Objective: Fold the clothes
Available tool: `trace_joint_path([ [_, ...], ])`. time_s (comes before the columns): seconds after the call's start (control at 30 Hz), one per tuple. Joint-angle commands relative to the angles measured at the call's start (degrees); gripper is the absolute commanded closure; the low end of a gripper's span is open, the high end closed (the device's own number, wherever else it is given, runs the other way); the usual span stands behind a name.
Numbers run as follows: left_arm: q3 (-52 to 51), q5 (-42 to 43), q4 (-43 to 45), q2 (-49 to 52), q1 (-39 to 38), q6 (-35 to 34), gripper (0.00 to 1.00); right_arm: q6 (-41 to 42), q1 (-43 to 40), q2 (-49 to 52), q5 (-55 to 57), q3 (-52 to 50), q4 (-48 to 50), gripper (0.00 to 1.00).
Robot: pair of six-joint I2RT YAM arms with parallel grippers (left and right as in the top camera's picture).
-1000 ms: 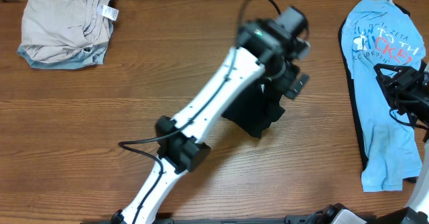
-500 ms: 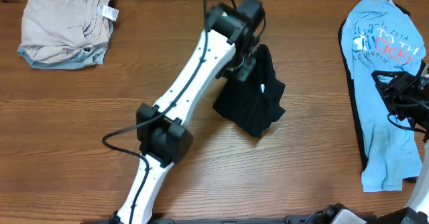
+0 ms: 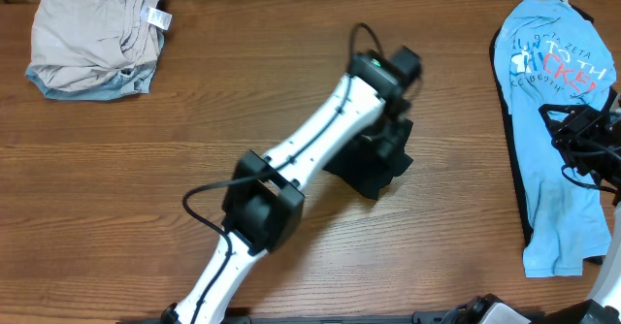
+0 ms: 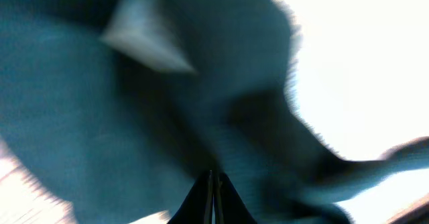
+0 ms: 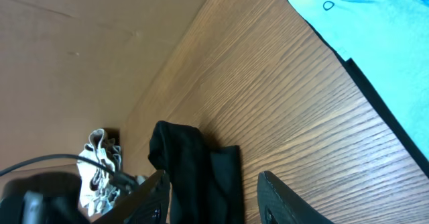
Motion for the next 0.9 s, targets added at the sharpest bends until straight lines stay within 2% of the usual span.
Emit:
trace_joint_path([
  [0.0,-0.1,1.6,1.5,-0.3,-3.1,-2.3,0.96,-0.7,-0.2,-1.4,0.6,0.6,0.1,0.54],
  [0.2,-0.1,4.2,5.8,-0.2,-5.4,-3.8,0.96,-0.7,-0.2,-1.4,1.0,0.6,0.1,0.54],
  [0.4,-0.1,2.9,8.0,0.1,-4.9,-3.8,0.96,-0.7,-0.2,-1.4,1.0,0.6,-0.1,0.53],
  [0.53,3.5,2.3,6.7,-0.5,-1.3,-3.8,0.95,-1.4,-0.2,-1.4,1.0,0.6,-0.1,0.53],
  [0.63,8.5,1.5,4.6,-0.8,2.5,-3.8,0.87,-1.8,-0.2,-1.4,1.5,0.6,-0.1,0.53],
  [0.7,11.3,0.2,3.8,-0.8,5.3,-3.7,0.87,-1.8,-0.2,-1.4,1.5,0.6,-0.1,0.53],
  [0.77,11.7,-1.3,4.7,-0.8,8.0,-3.7,0.87,-1.8,-0.2,-1.4,1.5,0.6,0.0,0.53],
  [0.87,9.9,-2.0,7.1,-0.3,11.2,-3.5,0.95,-1.8,-0.2,-1.4,2.7,0.6,-0.1,0.53],
])
